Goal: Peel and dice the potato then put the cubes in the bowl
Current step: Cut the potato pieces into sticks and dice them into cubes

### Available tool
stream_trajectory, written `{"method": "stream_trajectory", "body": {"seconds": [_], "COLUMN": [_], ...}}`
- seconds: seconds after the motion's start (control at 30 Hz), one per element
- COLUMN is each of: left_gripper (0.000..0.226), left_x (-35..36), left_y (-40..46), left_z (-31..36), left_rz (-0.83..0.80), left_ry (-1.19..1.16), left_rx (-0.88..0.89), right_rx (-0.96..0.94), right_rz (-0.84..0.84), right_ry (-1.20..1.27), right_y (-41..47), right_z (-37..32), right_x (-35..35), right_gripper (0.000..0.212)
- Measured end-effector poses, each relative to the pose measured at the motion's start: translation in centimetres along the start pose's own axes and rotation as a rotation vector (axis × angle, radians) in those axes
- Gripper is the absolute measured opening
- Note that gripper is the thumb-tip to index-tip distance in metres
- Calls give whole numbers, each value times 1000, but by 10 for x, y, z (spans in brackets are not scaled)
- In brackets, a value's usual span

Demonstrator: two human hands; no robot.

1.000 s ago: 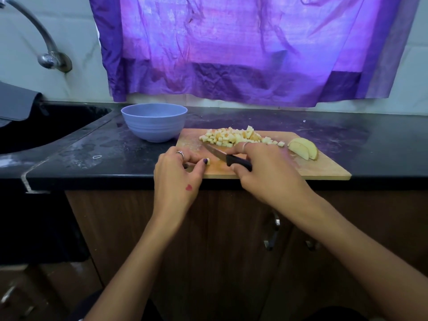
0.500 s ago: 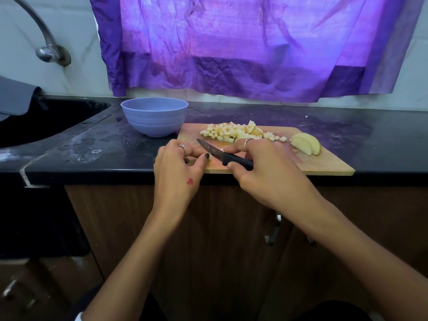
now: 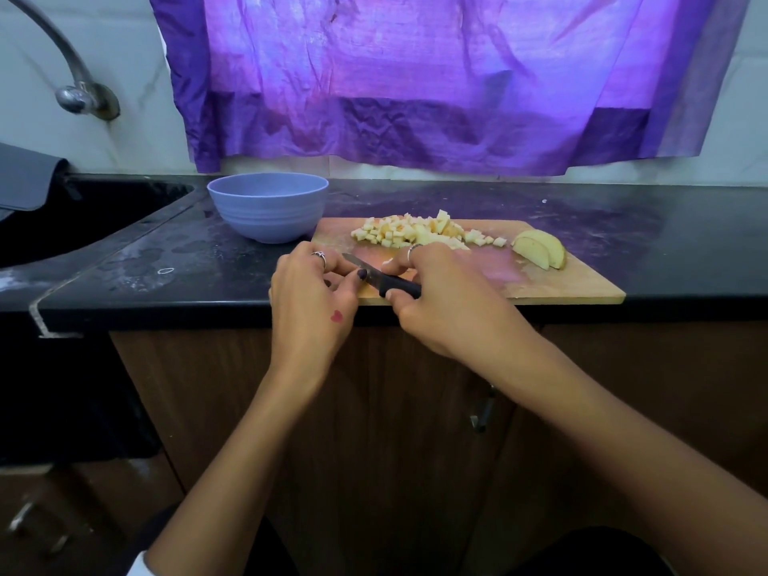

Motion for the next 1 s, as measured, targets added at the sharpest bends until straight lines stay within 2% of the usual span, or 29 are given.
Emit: {"method": "stream_trajectory", "body": {"seconds": [0.17, 0.27, 0.33, 0.43, 0.57, 0.63, 0.73, 0.87, 1.0], "left_gripper": [21, 15, 3, 6, 13, 15, 21, 23, 33], "left_x": [2, 3, 5, 9, 15, 19, 19, 13, 24], "left_y": [1, 5, 14, 34, 61, 70, 73, 69, 73], "left_z": [-4, -4, -3, 2, 9, 7, 2, -7, -12], "left_rz": [2, -7, -32, -96, -137, -129, -88, -31, -107], "left_ry": [-13, 61, 140, 265, 378, 384, 271, 119, 264], "left_rx": [-3, 17, 45, 98, 110, 108, 78, 7, 49], "right_rx": [-56, -135, -88, 8, -36, -92, -157, -221, -191], "right_rz": [-36, 82, 153, 219, 168, 86, -14, 29, 110], "right_ry": [-233, -459, -376, -222, -236, -205, -213, -293, -419], "right_y": [5, 7, 8, 7, -4, -8, -2, 29, 62], "right_z": [-5, -1, 12, 37, 64, 71, 74, 69, 71], "right_x": [-4, -17, -31, -55, -77, -79, -71, -54, -40], "right_gripper": [28, 31, 30, 22, 23, 24, 21, 20, 25]}}
Point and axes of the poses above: each hand's wrist, its own y-axis towards the middle knuckle, its own x-axis out of the palm, z = x × y, the point moved 4 cm from there along y, towards the middle knuckle, and after that the axes turned 10 degrees about y, right-handed, at the moved point
